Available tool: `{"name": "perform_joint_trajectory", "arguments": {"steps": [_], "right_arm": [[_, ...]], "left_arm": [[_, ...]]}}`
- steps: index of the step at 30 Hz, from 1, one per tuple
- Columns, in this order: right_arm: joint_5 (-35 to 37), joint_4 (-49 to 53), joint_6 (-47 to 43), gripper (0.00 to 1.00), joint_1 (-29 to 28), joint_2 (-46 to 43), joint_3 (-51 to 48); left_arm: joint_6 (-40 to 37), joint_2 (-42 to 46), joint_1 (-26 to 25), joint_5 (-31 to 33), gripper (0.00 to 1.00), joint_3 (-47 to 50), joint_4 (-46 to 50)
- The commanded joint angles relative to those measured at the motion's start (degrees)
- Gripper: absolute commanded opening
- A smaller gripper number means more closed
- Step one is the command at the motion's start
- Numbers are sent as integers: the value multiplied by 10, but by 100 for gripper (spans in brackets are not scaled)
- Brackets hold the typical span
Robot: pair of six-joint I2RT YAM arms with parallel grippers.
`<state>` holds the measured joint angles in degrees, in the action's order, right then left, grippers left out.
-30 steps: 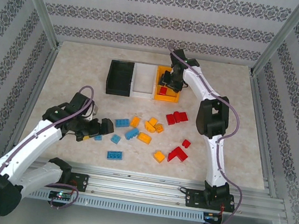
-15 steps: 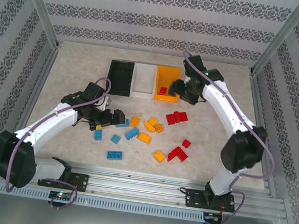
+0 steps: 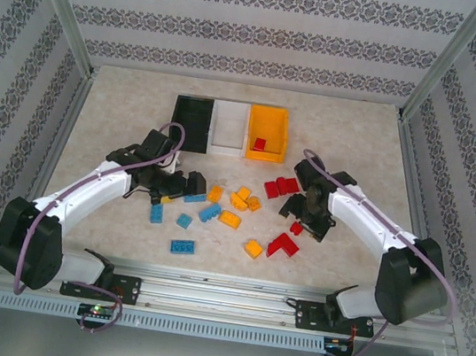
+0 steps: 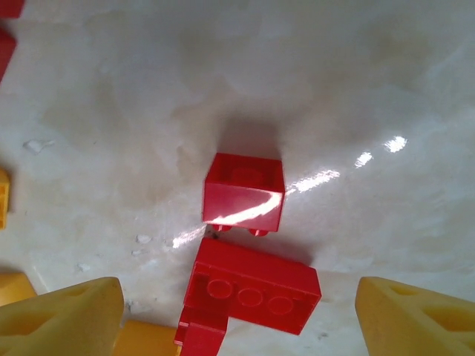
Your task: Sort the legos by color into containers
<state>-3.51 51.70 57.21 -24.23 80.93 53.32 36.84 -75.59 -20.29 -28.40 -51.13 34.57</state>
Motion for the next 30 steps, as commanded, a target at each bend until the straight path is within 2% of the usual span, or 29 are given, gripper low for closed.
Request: {"name": "perform_joint_trajectory", "arguments": {"steps": [1, 9, 17, 23, 30], "right_arm": [[13, -78, 101, 80, 3, -10, -40], [-5, -152, 97, 72, 21, 42, -64], [-19, -176, 81, 66, 41, 65, -84], [-35, -181, 69, 62, 34, 92, -75], [-32, -176, 69, 43, 35, 92, -76]], "left_arm": [[22, 5, -10, 10, 100, -14, -7], [11, 13, -12, 15, 100, -29, 30], [16, 30, -12, 19, 100, -15, 39], [26, 45, -13, 25, 100, 2, 38], [35, 70, -13, 31, 100, 24, 35]]}}
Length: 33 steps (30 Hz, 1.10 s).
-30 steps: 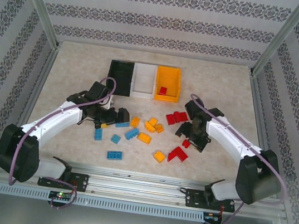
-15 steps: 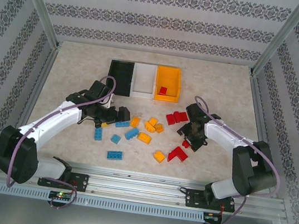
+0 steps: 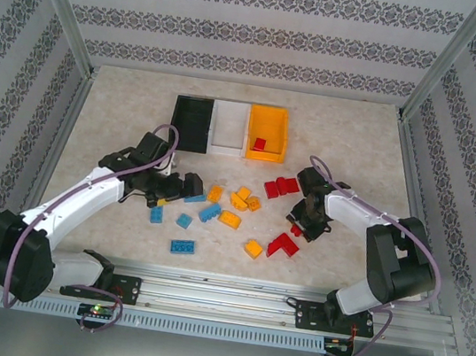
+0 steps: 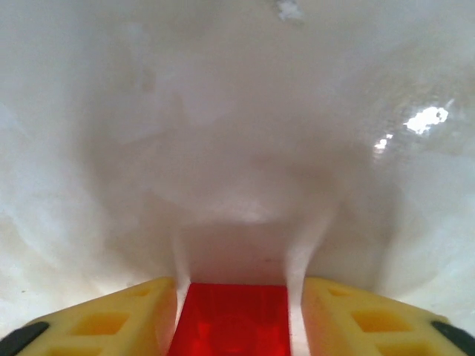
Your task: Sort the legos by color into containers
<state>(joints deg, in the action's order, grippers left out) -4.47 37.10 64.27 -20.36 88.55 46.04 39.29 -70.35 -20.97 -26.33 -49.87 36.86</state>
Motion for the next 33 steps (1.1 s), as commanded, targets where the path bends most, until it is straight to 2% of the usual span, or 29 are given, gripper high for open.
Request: {"name": "perform_joint_trajectory", "arguments": {"steps": [1, 5, 11, 16, 24, 33], "right_arm": [[-23, -28, -2, 41, -4, 14, -2], [-22, -12, -11, 33, -5, -4, 11], [-24, 31, -33, 34, -2, -35, 68], [-36, 59, -57, 34, 4, -23, 168], [-70, 56, -102, 35, 9, 104, 358], [-86, 81, -128, 36, 16, 292, 565]], "left_arm": [[12, 20, -6, 12, 100, 14, 12], [17, 30, -6, 15, 100, 25, 6], [23, 36, -6, 17, 100, 33, -6], [23, 43, -6, 20, 100, 40, -12], [13, 57, -6, 8, 100, 48, -5], [-27, 70, 2, 72, 100, 13, 131]]}}
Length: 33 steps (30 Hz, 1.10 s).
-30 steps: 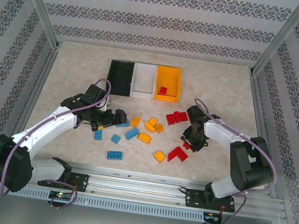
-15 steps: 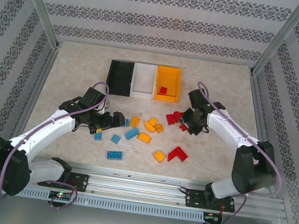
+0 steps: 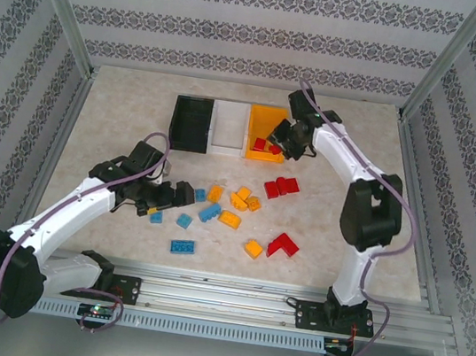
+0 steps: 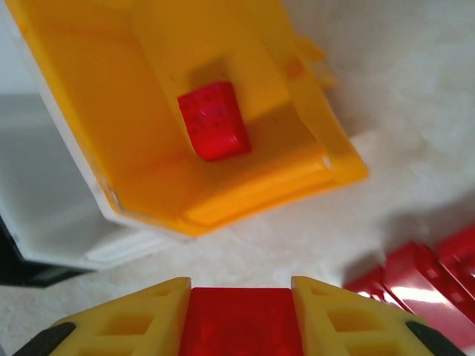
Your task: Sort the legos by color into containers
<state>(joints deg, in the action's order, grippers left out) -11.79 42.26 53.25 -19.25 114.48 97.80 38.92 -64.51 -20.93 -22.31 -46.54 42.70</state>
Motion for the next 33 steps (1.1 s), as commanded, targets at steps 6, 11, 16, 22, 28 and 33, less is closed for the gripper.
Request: {"name": "perform_joint_trajectory", "arguments": {"steps": [6, 11, 16, 22, 28, 33], "right_arm": [[-12, 67, -34, 39, 4, 123, 161], [-16, 89, -29, 53, 4, 170, 233], [-16, 97, -33, 59, 5, 157, 247], [-27, 54, -48, 60, 1, 26, 101], [-58, 2, -42, 59, -7, -139, -141], [-59, 0, -39, 57, -25, -255, -273]], "left_arm": [[-3, 57, 7, 63, 100, 10, 105], [8, 70, 14, 73, 100, 28, 117], [3, 35, 25, 92, 100, 15, 132], [-6, -25, 29, 103, 100, 0, 107], [-14, -113, 34, 103, 85, -7, 60], [-32, -195, 35, 129, 79, -36, 37]]}}
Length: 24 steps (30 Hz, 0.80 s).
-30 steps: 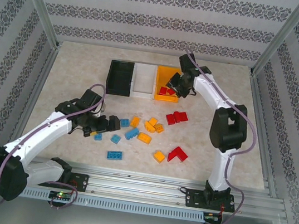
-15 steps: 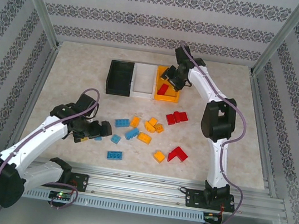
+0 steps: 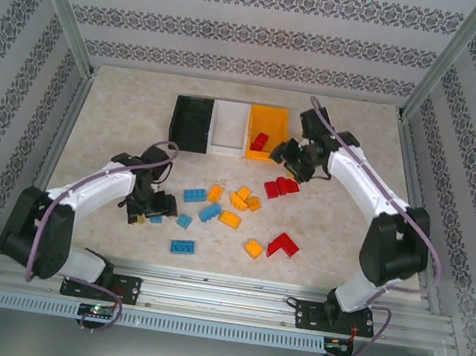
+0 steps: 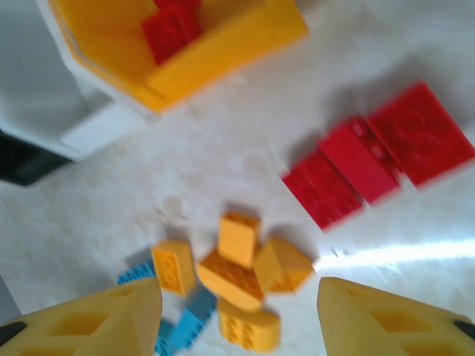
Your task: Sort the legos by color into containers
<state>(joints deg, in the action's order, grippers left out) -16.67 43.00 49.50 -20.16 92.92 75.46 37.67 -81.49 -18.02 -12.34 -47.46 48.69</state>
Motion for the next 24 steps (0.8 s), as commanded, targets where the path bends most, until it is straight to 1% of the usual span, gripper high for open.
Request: {"name": "perform_joint_trajectory", "arguments": {"steps": [1, 6, 10, 12, 14, 16, 18, 20, 24], "right_arm": [[-7, -4, -2, 57, -21, -53, -63], [-5, -5, 12, 55, -33, -105, -116], [1, 2, 17, 53, -33, -118, -117], [2, 7, 15, 52, -34, -118, -110], [1, 13, 10, 51, -34, -114, -101], [1, 17, 5, 51, -34, -112, -93], [0, 20, 0, 50, -34, -107, -92], [-3, 20, -4, 50, -34, -104, -93], [-8, 13, -11, 49, -32, -104, -101]], "left_arm": [[-26, -37, 6, 36, 77, -32, -20], [-60, -89, 6, 62, 70, -53, -17], [-68, -117, 6, 59, 63, -48, -24], [-66, -124, 6, 57, 57, -43, -31], [-63, -125, 6, 57, 49, -41, -34], [-60, -123, 6, 54, 46, -43, -35], [-57, -117, 6, 50, 38, -44, -32], [-55, -108, 6, 48, 32, -47, -27], [-54, -77, 6, 53, 28, -54, -14]]}}
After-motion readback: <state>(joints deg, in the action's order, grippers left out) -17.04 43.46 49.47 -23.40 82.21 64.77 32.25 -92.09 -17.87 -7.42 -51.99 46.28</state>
